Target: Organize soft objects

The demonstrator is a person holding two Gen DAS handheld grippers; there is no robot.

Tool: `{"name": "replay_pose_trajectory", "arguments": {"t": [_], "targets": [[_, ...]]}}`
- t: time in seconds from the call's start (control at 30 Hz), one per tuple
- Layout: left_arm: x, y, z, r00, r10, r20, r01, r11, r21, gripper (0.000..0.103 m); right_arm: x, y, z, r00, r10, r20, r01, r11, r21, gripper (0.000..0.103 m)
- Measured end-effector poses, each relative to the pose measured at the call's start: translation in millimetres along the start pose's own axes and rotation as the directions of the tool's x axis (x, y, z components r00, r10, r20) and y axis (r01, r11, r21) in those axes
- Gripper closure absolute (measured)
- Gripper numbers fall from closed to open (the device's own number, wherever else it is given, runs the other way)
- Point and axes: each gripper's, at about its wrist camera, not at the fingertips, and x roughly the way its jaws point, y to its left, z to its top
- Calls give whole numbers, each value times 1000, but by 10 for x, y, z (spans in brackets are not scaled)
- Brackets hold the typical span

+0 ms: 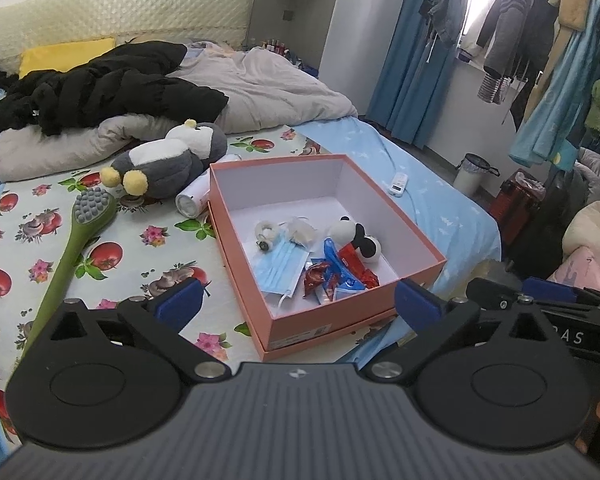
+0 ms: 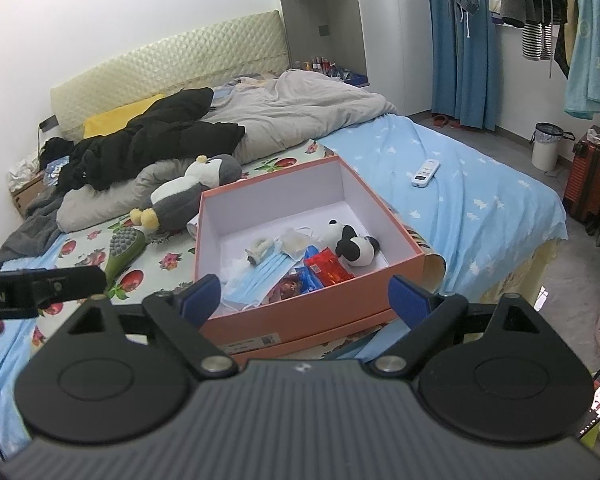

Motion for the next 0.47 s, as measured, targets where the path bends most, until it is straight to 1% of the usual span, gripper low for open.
{"name": "replay_pose_trajectory", "arguments": {"t": [0.47], "targets": [[-10,-8,0,1000,10,6,-10,1000,1,0,-3,-1,3,1000,1,-8,-1,1000,1,11]]}}
